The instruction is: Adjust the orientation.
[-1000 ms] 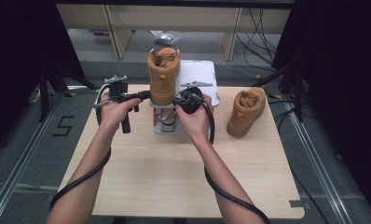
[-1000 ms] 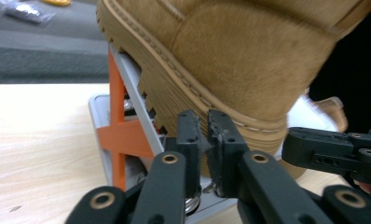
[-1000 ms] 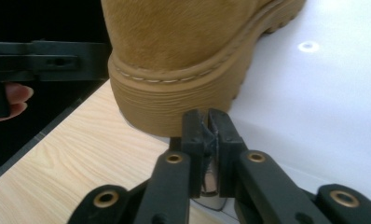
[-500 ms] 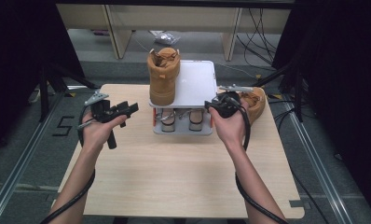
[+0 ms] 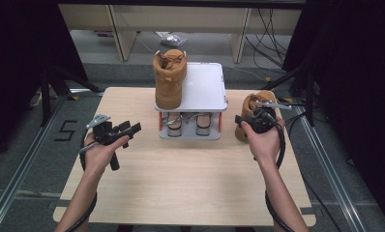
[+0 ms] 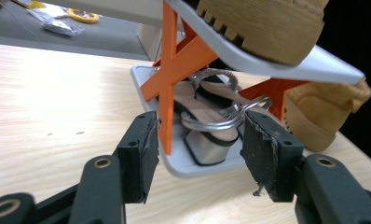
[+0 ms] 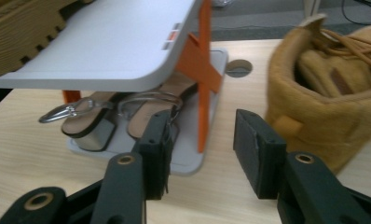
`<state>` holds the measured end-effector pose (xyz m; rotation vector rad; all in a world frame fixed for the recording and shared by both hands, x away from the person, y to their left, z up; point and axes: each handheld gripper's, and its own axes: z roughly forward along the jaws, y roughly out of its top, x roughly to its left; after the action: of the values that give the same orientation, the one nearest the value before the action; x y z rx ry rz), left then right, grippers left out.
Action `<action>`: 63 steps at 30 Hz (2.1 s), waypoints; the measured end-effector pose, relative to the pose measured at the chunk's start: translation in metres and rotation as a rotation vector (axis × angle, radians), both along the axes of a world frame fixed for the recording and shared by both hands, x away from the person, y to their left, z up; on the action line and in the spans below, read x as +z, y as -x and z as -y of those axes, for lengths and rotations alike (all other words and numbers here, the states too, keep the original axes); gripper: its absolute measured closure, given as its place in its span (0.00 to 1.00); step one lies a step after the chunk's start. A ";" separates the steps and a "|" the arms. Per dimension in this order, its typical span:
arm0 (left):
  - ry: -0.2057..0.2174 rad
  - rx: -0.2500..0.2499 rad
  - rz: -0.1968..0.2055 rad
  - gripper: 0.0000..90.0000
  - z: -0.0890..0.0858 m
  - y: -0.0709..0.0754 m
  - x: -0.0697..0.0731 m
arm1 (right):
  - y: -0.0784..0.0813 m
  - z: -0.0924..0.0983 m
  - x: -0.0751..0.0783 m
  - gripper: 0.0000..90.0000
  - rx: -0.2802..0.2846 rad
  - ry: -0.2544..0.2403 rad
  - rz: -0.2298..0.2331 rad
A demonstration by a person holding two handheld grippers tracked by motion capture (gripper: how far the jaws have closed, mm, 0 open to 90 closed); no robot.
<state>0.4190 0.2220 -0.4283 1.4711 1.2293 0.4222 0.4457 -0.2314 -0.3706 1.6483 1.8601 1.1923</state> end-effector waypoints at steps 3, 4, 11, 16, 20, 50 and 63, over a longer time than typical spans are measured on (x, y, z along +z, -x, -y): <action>-0.013 0.018 0.011 0.50 -0.003 0.007 -0.004 | -0.002 0.011 -0.002 0.62 -0.012 0.013 -0.007; -0.013 0.021 0.014 0.50 -0.004 0.009 -0.006 | -0.003 0.014 -0.003 0.62 -0.028 0.024 -0.010; -0.009 0.044 0.003 0.49 -0.011 0.020 -0.017 | -0.012 0.033 -0.007 0.58 -0.099 0.015 -0.089; 0.002 0.052 0.010 0.49 -0.014 0.025 -0.018 | -0.022 0.052 -0.011 0.57 -0.108 0.075 -0.121; 0.005 0.049 0.017 0.49 -0.015 0.027 -0.017 | -0.029 0.060 -0.007 0.57 -0.158 0.061 -0.138; 0.018 0.033 0.002 0.49 -0.010 0.028 -0.023 | -0.087 0.061 -0.007 0.57 -0.390 -0.025 -0.339; 0.025 0.033 -0.009 0.50 -0.010 0.029 -0.025 | -0.092 0.062 -0.011 0.71 -0.389 0.010 -0.363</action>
<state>0.3905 0.2324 -0.4530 1.4350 1.2631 0.4217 0.5374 -0.2931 -0.3817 2.2088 1.6159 0.7591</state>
